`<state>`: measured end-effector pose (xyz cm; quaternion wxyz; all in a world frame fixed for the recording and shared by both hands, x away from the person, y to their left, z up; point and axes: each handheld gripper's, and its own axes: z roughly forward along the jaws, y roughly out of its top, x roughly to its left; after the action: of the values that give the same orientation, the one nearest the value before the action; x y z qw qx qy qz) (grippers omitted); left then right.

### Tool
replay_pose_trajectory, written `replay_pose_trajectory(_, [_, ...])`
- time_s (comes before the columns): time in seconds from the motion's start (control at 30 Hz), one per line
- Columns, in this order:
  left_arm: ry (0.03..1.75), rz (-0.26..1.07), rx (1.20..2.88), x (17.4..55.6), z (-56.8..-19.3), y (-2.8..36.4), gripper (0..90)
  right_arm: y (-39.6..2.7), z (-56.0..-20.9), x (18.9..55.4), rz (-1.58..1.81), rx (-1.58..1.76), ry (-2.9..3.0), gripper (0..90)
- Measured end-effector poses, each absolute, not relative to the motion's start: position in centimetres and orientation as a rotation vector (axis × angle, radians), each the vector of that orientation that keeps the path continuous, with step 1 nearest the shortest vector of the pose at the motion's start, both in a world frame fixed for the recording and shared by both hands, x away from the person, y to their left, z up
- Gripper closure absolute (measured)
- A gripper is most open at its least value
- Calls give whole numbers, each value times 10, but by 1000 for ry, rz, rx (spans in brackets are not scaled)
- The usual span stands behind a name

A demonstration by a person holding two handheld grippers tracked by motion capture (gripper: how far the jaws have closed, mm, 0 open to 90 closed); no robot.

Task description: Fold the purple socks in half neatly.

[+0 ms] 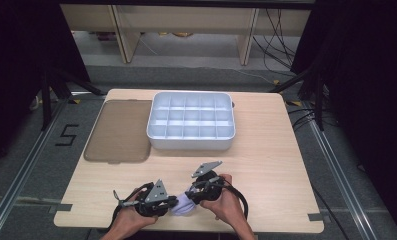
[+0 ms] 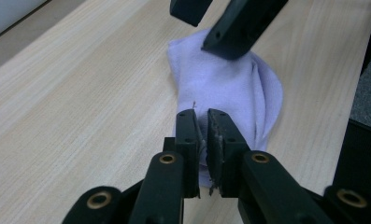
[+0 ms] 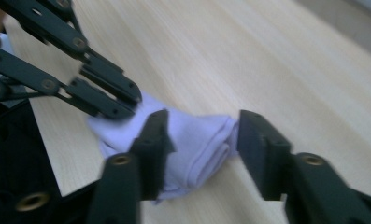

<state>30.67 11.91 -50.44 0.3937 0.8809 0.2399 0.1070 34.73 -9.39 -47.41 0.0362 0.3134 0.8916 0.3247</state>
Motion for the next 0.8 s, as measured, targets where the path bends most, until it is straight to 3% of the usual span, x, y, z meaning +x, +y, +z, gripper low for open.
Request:
replay_pose_trajectory(0.27, [591,302,2247,306,-503,119,801,-93,-491,354,928,1099,2812,384])
replay_pose_trajectory(0.57, [515,253,2202,288,-493,113,766,-95,-495,355,968,1120,2825,393])
replay_pose_trajectory(0.8, [546,206,2241,293,-501,114,806,-94,-496,354,986,1118,2834,436])
